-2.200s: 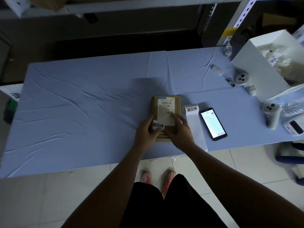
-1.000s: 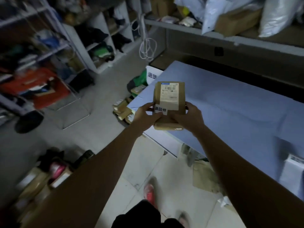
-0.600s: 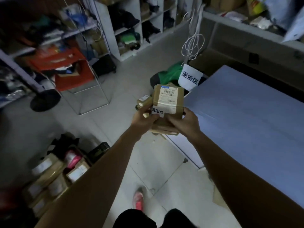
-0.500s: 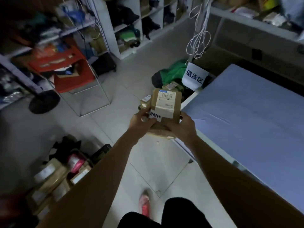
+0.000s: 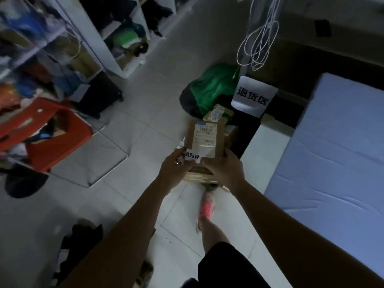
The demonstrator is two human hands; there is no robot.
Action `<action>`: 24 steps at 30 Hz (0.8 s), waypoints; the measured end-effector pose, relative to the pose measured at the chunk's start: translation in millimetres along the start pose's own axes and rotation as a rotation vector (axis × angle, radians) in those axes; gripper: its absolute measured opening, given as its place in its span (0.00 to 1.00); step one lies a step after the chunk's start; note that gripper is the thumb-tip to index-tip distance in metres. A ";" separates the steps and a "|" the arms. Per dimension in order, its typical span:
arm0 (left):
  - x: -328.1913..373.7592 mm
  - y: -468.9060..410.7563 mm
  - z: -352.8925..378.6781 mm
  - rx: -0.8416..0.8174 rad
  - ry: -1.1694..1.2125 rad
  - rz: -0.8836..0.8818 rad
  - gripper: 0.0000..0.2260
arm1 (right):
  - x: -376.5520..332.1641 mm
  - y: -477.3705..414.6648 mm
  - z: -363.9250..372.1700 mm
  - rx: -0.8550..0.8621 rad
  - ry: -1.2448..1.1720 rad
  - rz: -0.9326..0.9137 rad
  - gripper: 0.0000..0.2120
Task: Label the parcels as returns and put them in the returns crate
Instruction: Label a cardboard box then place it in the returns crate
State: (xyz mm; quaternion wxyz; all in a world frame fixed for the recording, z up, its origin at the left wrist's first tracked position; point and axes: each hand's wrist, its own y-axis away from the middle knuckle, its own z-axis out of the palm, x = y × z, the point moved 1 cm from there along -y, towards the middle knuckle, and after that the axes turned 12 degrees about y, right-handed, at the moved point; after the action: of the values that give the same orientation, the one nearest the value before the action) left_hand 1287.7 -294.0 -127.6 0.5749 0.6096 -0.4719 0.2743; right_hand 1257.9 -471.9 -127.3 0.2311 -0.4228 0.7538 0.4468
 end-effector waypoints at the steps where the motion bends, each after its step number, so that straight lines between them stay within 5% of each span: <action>1: 7.3 -26.5 -2.9 -0.027 -0.010 -0.011 0.20 | -7.3 -26.1 4.1 -0.003 -0.002 0.026 0.15; 8: -1.1 -245.4 6.9 -0.213 -0.072 -0.082 0.18 | -8.0 -203.7 24.7 0.143 -0.056 0.167 0.27; 12: -32.5 -364.0 31.9 -0.334 -0.163 -0.085 0.26 | 23.9 -306.1 47.4 0.233 -0.062 0.224 0.32; 16: -75.4 -465.8 63.4 -0.473 -0.193 -0.087 0.21 | 65.5 -403.6 75.4 0.309 -0.085 0.294 0.33; 24: -148.3 -592.1 102.6 -0.517 -0.241 -0.034 0.21 | 123.2 -524.9 118.9 0.379 -0.074 0.377 0.33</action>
State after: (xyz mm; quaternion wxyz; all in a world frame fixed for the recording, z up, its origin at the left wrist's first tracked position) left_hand 1733.8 -416.8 -538.7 0.6554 0.4787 -0.5810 0.0607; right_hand 1631.5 -549.3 -526.5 0.2463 -0.2076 0.8804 0.3479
